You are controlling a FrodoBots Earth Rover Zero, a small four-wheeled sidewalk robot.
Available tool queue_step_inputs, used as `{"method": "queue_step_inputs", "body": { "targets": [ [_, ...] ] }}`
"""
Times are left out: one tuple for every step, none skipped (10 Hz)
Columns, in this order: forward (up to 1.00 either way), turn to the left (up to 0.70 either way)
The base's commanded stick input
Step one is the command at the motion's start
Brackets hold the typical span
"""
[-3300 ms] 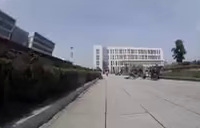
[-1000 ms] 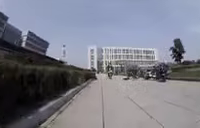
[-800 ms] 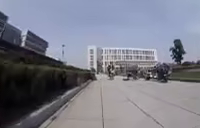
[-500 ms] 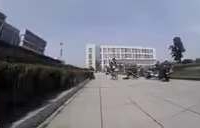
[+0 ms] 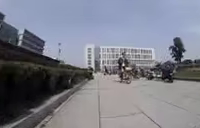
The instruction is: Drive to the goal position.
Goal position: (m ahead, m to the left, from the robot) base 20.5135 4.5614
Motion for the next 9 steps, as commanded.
{"method": "queue_step_inputs", "body": {
  "targets": [
    [0.85,0.00],
    [0.85,0.00],
    [0.85,0.00],
    [0.85,0.00],
    [0.85,0.00],
    [0.85,0.00],
    [0.85,0.00],
    [0.85,0.00],
    [0.85,0.00]
  ]
}}
